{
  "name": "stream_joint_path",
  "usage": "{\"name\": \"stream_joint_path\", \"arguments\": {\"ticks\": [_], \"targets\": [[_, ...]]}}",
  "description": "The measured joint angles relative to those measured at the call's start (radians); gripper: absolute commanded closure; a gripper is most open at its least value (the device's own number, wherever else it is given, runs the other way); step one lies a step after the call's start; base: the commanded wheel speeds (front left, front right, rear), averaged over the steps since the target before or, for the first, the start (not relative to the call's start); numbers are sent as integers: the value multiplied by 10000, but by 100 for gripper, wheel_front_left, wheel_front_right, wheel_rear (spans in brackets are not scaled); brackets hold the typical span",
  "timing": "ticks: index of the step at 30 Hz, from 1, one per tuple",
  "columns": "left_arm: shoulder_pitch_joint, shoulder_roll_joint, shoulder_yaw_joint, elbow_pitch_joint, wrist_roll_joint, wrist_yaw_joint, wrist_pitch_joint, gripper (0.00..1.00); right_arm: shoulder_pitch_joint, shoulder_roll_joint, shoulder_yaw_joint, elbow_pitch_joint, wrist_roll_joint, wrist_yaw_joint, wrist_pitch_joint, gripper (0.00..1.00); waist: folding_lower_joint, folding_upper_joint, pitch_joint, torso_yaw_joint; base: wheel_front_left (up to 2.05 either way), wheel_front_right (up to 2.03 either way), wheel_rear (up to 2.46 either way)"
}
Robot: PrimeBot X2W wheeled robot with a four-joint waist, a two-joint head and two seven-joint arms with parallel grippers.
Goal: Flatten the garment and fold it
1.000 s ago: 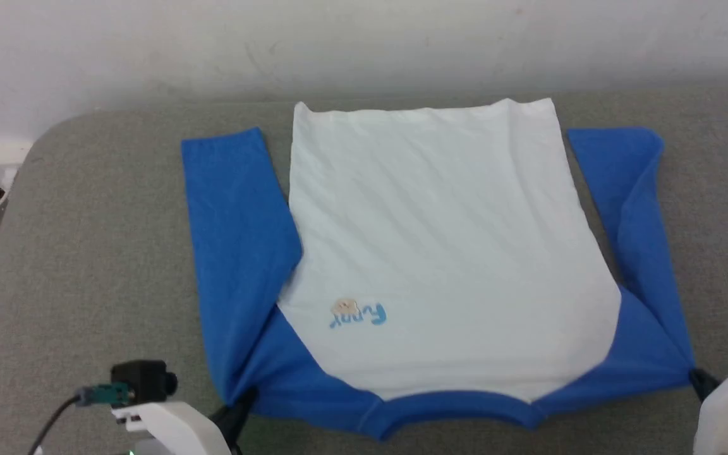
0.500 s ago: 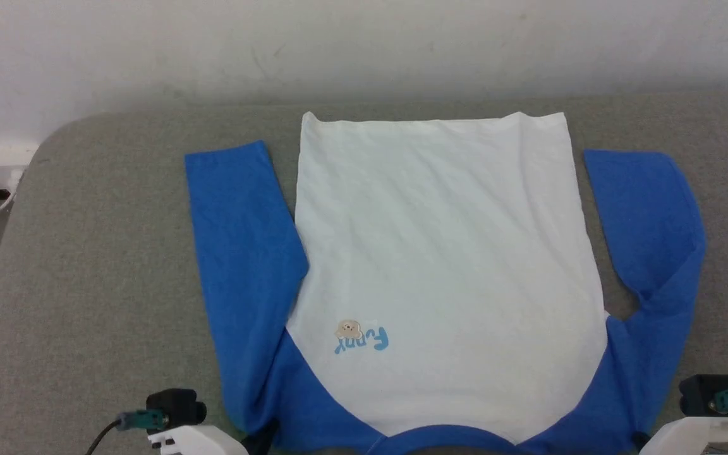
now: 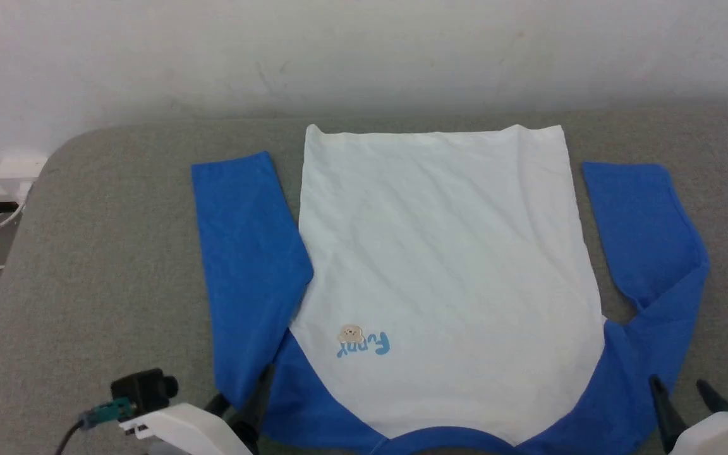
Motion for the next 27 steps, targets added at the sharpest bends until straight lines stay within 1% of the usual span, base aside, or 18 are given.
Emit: {"name": "stream_joint_path", "arguments": {"ticks": [4, 5, 8, 12, 14, 20, 24, 27], "targets": [[-85, 8, 468, -522, 109, 27, -779, 0, -195, 4, -4, -326, 0, 0, -1522, 0, 0, 0, 4, -60, 0, 0, 0], [-200, 35, 608, -573, 242, 127, -1014, 0, -284, -2, 86, -387, -10, 0, -1887, 0, 0, -1, 22, -97, 0, 0, 0], [-765, 251, 811, -543, 800, 334, -1544, 0, -584, 0, 454, -497, -134, 0, -2899, 0, 0, -1, 145, -204, 0, 0, 0], [-1772, 533, 963, -224, 1267, 385, -1919, 0, -961, -21, 1034, -591, -288, 0, -3802, 0, 1, 0, 421, -387, 0, 0, 0], [-2388, 855, 924, 54, 1603, 366, -1900, 0, -1141, -73, 1319, -625, -299, 0, -4071, 0, 1, 0, 625, -479, 0, 0, 0], [-4516, 2109, 696, 1241, 2784, 255, -1496, 0, -1878, -322, 2291, -800, -286, -6, -4429, 0, 2, 0, 1451, -772, 0, 0, 0], [-5713, 2516, 704, 2169, 3062, 297, -1137, 0, -2370, -378, 2782, -976, -247, -6, -4452, 0, 3, 0, 2125, -984, 0, 0, 0], [-6547, 2648, 892, 2899, 3035, 360, -903, 0, -2748, -416, 3005, -1068, -234, -6, -4418, 0, 3, -1, 2653, -1158, 0, 0, 0]]}}
